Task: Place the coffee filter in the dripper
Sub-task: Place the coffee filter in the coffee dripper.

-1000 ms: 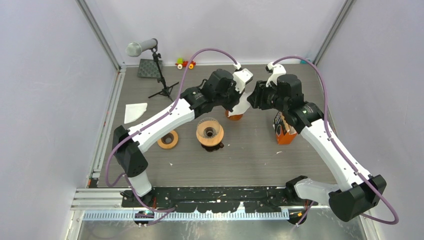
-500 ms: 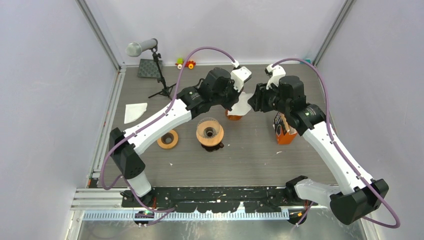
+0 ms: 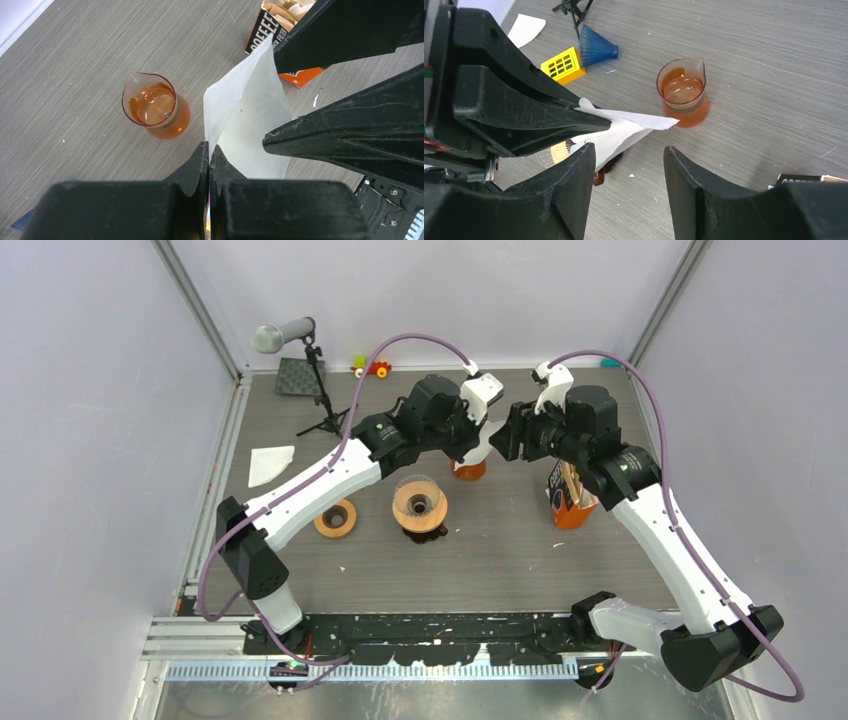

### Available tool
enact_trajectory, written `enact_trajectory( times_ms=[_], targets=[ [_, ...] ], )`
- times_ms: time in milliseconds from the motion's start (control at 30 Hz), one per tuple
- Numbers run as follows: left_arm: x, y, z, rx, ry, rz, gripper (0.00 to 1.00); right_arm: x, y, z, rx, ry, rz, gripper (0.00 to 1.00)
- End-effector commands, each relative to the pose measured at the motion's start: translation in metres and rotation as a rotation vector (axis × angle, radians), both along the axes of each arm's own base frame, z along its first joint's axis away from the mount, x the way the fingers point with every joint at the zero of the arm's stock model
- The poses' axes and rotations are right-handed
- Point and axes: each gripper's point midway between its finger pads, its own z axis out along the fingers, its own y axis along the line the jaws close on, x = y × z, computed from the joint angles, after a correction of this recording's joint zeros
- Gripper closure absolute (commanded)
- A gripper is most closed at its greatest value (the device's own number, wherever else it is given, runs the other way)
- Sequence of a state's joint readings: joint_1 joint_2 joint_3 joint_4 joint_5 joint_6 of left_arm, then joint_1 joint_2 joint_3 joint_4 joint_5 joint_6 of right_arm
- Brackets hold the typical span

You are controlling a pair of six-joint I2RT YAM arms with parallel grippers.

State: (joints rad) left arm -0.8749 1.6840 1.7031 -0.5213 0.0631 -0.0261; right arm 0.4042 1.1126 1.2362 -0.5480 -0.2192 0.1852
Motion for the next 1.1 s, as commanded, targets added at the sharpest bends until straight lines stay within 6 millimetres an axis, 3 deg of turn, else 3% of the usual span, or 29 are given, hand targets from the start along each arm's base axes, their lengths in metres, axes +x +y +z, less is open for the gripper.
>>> enact_trajectory(
  times_ms=[0, 300, 500, 933, 1067],
  targets=[
    [-0.004, -0.003, 0.024, -0.069, -0.022, -0.018, 1.00, -0.001, 0.002, 0.033, 0.050, -0.070, -0.005, 0.42],
    [-0.005, -0.004, 0.025, -0.076, -0.021, -0.018, 1.00, 0.019, -0.011, 0.020, 0.011, -0.042, -0.127, 0.40],
    [-0.003, -0.001, 0.028, -0.076, -0.032, -0.006, 1.00, 0.019, -0.022, 0.016, -0.015, -0.055, -0.176, 0.41],
    [-0.008, -0.001, 0.026, -0.063, -0.050, -0.051, 1.00, 0.021, -0.025, 0.008, -0.072, -0.086, -0.151, 0.44],
    [-0.013, -0.002, 0.027, -0.060, -0.061, -0.090, 1.00, 0.014, -0.016, 0.006, -0.056, -0.084, -0.091, 0.48]
  ],
)
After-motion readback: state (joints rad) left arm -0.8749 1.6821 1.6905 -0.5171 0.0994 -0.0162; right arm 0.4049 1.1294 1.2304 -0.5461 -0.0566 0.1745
